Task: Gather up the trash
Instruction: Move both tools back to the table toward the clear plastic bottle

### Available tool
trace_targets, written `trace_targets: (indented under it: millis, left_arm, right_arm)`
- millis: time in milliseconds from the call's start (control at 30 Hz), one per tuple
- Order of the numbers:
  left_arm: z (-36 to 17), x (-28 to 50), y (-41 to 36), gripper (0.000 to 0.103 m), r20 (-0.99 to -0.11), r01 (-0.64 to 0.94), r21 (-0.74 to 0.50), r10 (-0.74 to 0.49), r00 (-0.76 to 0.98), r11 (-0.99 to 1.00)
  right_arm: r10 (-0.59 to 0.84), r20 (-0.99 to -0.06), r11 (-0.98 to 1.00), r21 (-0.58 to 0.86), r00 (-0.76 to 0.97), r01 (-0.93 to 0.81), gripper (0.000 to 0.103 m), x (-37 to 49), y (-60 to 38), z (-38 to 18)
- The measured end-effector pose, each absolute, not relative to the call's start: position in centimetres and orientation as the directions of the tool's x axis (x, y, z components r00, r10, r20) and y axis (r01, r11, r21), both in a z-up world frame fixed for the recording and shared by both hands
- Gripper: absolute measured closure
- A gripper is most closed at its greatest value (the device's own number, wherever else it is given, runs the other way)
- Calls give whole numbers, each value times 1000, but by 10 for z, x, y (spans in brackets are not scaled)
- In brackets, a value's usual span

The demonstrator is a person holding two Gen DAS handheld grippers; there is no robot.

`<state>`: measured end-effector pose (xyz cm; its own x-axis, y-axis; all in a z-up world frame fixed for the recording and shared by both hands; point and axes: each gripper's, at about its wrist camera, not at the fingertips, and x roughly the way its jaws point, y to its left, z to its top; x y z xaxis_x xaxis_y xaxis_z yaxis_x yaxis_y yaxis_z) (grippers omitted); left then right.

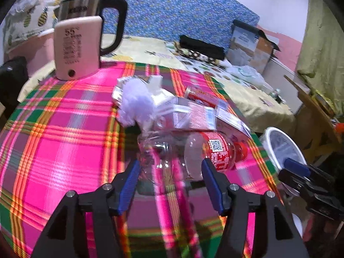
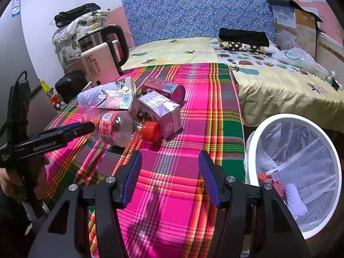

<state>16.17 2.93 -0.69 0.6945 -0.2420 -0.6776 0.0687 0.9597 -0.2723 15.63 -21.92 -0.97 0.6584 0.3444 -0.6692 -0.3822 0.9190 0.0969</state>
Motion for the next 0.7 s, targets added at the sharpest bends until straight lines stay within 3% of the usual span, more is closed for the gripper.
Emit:
trace_targets:
  millis: [167,400,700]
  left_arm:
    - [-2,142,18,41,-667,146,-273,-297,683,951]
    - [22,155,24,39,-601,182,-180,-255,758,967]
    - [7,180,5,38,-662,379,-182,-398,635,907]
  right_arm:
    - [349,-673,917,104,652,-384,47,154,-219,-12]
    - [351,-668,920,113,657,-376,47,151,-223,-10]
    - [347,-662,924,118,665,-364,47,150,-225,-10]
